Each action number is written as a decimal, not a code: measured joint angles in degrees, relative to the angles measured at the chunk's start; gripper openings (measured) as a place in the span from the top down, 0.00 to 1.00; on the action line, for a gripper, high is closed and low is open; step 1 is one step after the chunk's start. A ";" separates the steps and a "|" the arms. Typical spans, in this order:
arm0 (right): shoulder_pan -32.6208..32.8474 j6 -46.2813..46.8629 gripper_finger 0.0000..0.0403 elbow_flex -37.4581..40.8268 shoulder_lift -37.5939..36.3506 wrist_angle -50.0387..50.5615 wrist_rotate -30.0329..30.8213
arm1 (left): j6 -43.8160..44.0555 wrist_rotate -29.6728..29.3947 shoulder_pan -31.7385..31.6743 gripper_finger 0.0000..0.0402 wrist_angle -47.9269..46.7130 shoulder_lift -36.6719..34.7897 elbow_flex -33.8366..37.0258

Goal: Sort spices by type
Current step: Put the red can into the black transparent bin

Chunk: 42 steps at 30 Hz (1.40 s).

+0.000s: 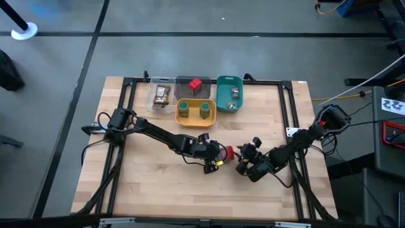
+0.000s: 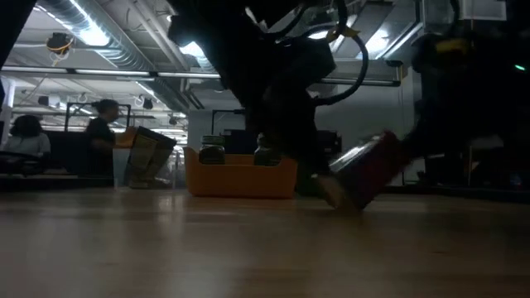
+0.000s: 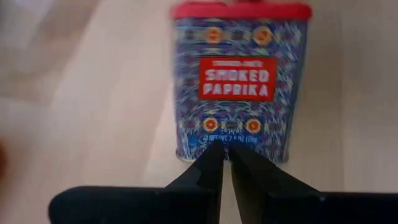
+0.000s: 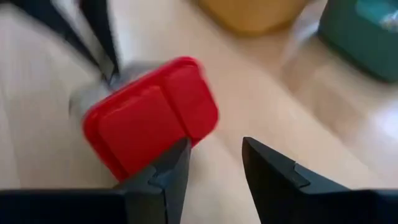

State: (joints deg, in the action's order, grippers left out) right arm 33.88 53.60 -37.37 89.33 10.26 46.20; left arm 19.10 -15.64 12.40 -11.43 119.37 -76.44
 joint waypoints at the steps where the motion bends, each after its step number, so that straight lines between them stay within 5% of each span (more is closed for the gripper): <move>1: -0.34 -0.13 0.62 -0.24 -0.11 -0.62 0.93 | 0.63 0.19 0.06 0.94 -0.92 0.00 0.00; 14: -0.27 -16.00 0.62 -6.76 -0.60 -0.92 0.82 | -1.14 0.85 1.17 0.94 -3.68 0.02 0.28; 29: -0.16 -17.95 0.62 -12.55 -9.65 20.14 -0.83 | -13.62 0.85 1.77 0.93 -8.63 -12.43 0.15; 42: -0.16 -17.92 0.62 -13.39 -17.51 27.59 -5.64 | -32.65 0.81 0.08 0.54 2.23 -12.07 0.07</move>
State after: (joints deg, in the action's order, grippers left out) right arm 33.71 35.68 -50.76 71.83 37.84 40.55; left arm -13.55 -14.83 12.48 -9.19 107.30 -76.38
